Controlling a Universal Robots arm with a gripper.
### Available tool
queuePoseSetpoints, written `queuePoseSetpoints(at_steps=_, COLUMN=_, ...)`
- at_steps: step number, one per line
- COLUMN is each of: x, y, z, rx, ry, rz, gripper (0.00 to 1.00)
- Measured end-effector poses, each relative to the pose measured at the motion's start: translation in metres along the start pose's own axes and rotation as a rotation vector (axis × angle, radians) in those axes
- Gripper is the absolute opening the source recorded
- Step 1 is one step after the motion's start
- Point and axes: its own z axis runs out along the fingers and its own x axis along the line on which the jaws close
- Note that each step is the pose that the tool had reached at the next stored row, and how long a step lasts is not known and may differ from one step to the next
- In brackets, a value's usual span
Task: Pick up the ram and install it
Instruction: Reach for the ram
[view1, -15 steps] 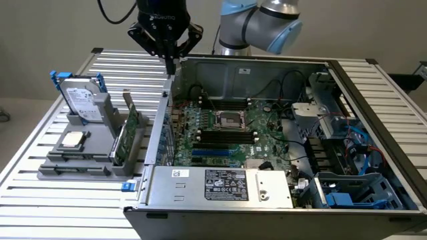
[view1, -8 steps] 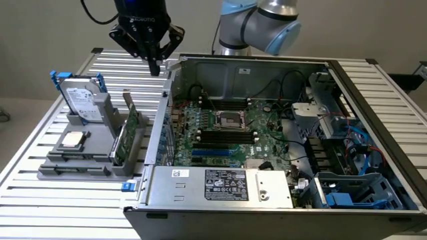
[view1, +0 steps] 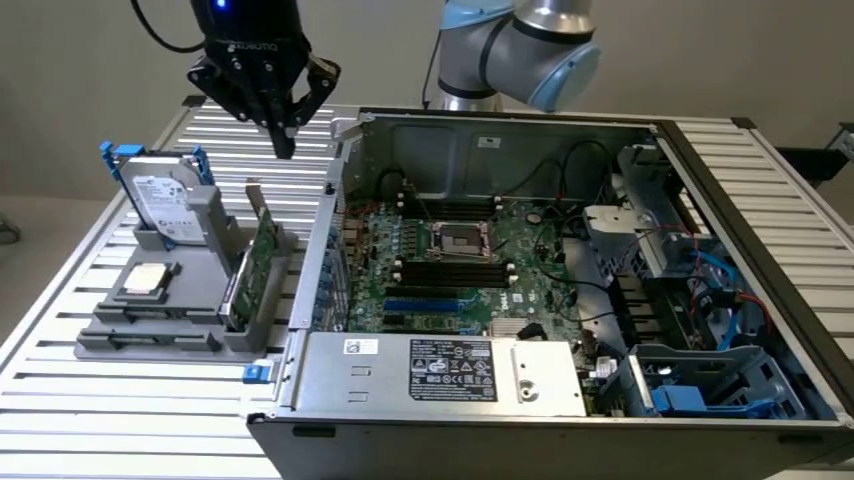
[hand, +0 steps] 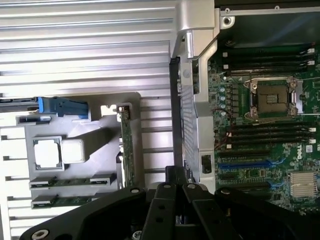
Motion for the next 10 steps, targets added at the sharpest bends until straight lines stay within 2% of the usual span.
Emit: queuePoseSetpoints(at_steps=10, x=0.025, y=-0.0127, z=0.0044, rx=0.0002, ry=0.0025, rz=0.0, gripper=0.11)
